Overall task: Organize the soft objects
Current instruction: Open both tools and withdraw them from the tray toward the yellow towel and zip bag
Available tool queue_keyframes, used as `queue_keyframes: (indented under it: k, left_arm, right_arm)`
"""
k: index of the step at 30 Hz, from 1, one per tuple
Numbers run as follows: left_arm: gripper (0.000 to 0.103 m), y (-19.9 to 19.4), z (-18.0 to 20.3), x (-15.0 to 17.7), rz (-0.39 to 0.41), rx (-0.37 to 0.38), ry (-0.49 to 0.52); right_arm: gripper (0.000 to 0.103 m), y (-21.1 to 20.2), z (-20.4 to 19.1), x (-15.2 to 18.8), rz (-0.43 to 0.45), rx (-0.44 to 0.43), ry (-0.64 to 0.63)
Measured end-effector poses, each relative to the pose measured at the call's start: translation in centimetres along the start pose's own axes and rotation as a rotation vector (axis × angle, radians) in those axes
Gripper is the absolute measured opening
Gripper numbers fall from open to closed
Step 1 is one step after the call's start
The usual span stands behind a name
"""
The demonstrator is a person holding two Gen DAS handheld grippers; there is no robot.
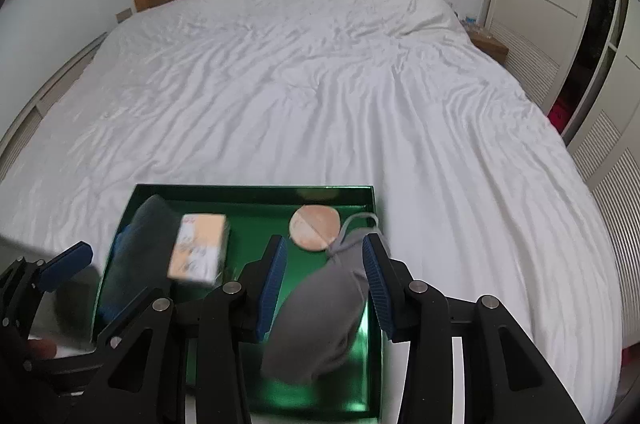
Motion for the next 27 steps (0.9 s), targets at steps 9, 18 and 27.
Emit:
queue_keyframes:
  k: [9, 18, 27]
  left_arm:
    - [0.071, -9.6, 0.5, 3.1, 0.050, 0.137, 0.008]
    - [0.071, -18.1, -5.2, 7.4, 0.059, 0.169, 0.035]
    - [0.071, -23.2, -16.8, 13.1, 0.018, 0.071, 0.092]
  right_arm:
    - [0.042, -9.2, -1.7, 3.7, 0.058, 0.021, -0.045]
    - [0.042, -18.7, -7.2, 6.9, 0.101, 0.024, -0.084]
    - [0.042, -26.2, -16.6, 11.6, 0.082, -0.039, -0.126]
Point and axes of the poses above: each gripper's, at about its wrist camera, not at the fingertips, and y roughly the way its jaws point, z to its right, x to its underside, the point moved 2 cm from there along y, roughly the way its jaws point, and after that the axes turned 6 degrees about z, right-handed, at the moved point
